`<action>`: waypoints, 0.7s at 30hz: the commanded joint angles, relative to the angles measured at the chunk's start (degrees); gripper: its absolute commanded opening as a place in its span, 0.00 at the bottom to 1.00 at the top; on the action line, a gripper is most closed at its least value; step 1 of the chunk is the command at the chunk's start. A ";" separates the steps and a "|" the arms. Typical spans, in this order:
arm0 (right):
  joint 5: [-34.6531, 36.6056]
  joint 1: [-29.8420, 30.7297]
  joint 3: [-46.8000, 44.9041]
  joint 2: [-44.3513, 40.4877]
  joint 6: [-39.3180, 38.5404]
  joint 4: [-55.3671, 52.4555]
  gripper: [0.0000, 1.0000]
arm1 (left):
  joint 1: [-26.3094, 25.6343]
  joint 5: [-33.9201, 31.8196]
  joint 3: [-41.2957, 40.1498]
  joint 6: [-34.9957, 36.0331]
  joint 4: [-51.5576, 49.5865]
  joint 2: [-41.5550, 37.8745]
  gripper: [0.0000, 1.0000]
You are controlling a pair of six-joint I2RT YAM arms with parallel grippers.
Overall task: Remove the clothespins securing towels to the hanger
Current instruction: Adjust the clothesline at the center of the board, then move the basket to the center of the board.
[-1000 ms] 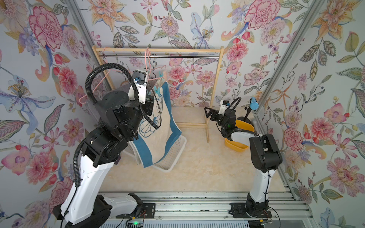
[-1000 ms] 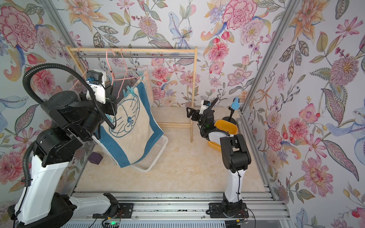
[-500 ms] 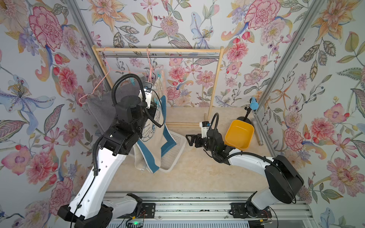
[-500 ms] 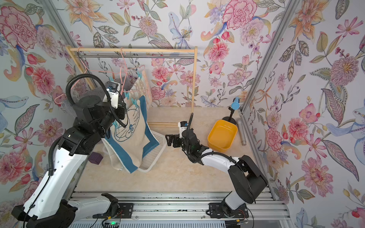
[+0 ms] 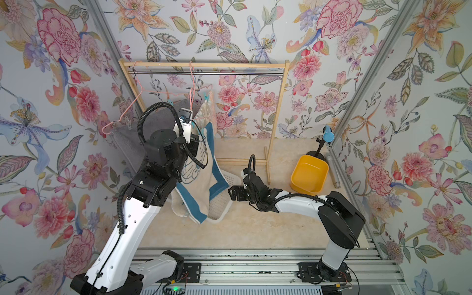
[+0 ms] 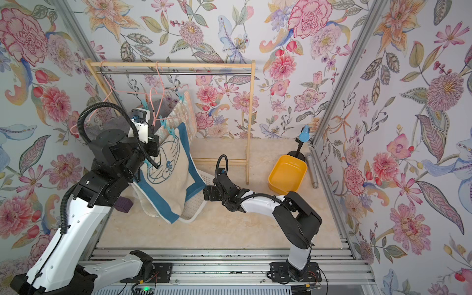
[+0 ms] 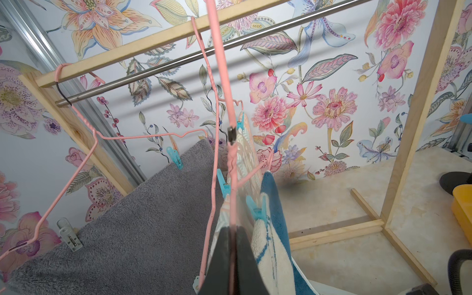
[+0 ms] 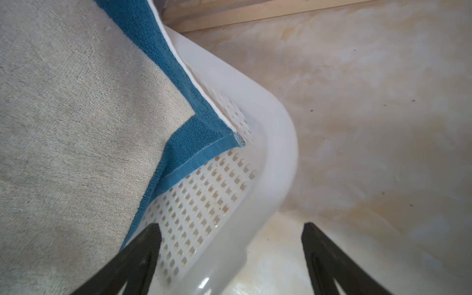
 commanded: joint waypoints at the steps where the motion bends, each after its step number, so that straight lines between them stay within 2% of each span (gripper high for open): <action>1: 2.78 0.29 5.59 2.48 1.46 -7.26 0.86 | 0.61 1.10 -0.30 -1.16 4.05 -1.27 0.00; 3: 3.23 -0.10 7.85 3.93 0.90 -10.04 0.82 | 0.65 1.29 0.06 -1.25 4.02 -1.13 0.00; 5: 2.88 -0.80 8.94 5.11 -0.06 -11.24 0.70 | 0.65 1.49 0.46 -1.24 4.00 -1.02 0.00; 7: 1.20 -2.19 9.73 6.38 -0.97 -11.71 0.47 | 0.65 1.41 0.59 -1.16 4.13 -1.00 0.00; 9: -1.46 -4.18 10.43 7.53 -1.36 -12.00 0.36 | 0.65 1.41 1.17 -1.03 4.09 -0.71 0.00; 21: -3.18 -16.04 10.34 6.18 -5.22 -13.95 0.36 | 0.65 2.69 1.08 -2.57 5.72 -0.01 0.00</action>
